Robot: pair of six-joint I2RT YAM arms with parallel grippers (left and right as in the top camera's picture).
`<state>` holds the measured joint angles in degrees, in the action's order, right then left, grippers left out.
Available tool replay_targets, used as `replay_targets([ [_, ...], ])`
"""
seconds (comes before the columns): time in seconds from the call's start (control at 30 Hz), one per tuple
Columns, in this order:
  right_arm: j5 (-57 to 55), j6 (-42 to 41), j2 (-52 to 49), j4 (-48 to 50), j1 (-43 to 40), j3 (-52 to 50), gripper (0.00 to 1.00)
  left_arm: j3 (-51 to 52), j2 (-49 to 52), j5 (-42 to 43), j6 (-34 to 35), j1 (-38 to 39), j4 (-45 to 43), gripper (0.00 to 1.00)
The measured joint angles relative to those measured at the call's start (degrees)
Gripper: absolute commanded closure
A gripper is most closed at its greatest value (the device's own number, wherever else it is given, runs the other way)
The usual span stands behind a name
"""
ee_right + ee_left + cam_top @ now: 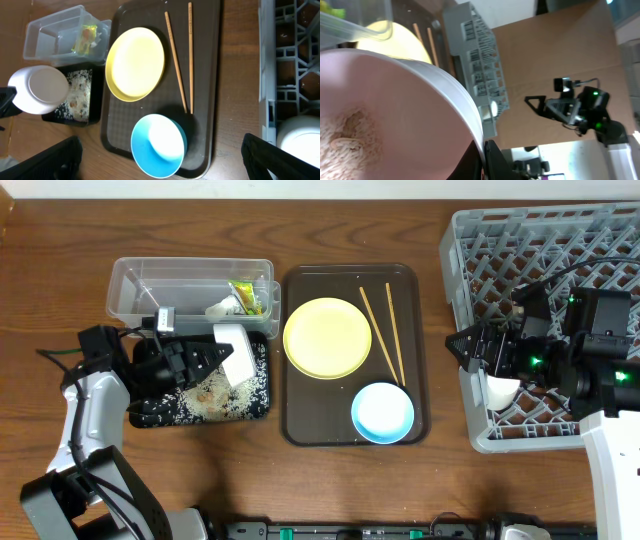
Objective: Sort waste into correct bins and load items into the dishwasher rack
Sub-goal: 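Tilt the pink bowl to pour the rice onto the black tray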
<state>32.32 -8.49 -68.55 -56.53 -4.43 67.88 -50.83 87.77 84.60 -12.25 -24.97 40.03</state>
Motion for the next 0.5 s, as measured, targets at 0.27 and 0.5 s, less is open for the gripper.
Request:
replay_targets([
  [0.27, -0.7, 0.0, 0.0, 0.0, 0.0, 0.0, 0.01, 0.0, 0.0, 0.1, 0.2, 0.0, 0.4, 0.94],
  [0.5, -0.9, 0.0, 0.0, 0.0, 0.0, 0.0, 0.01, 0.0, 0.0, 1.7, 0.5, 0.0, 0.6, 0.94],
])
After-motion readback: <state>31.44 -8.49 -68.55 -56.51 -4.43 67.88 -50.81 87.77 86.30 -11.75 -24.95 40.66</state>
